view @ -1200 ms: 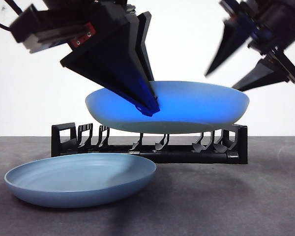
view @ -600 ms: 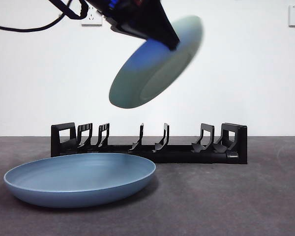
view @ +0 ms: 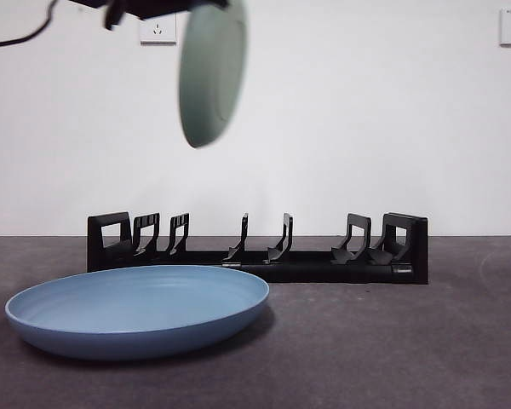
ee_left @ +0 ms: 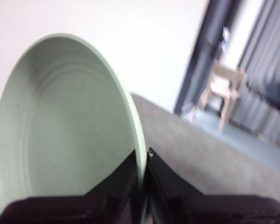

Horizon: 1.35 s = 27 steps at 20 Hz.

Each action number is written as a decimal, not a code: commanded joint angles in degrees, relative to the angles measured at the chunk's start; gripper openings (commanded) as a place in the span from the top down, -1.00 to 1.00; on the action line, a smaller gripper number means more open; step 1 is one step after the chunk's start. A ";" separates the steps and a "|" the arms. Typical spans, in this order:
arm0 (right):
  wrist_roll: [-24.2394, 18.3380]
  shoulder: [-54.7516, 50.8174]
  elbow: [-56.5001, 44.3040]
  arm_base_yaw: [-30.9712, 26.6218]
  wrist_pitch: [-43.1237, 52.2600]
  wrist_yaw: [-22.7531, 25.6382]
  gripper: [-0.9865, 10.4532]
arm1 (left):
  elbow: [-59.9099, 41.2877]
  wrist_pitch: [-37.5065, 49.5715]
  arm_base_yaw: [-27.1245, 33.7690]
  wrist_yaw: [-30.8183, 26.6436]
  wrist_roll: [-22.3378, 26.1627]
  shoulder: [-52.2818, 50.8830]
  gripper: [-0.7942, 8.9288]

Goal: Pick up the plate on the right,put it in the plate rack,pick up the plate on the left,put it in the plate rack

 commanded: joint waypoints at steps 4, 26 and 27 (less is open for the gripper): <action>-0.94 0.28 -0.02 -0.02 -0.92 0.20 -0.05 | 0.09 7.28 6.84 5.05 -12.24 3.13 0.86; -1.55 0.28 -0.02 -0.02 -3.52 0.31 -0.05 | 0.09 6.78 11.80 2.12 -12.59 11.34 0.86; -1.55 0.28 -0.02 -0.02 -3.50 0.31 -0.05 | 0.11 6.78 11.80 2.14 -12.52 11.52 0.86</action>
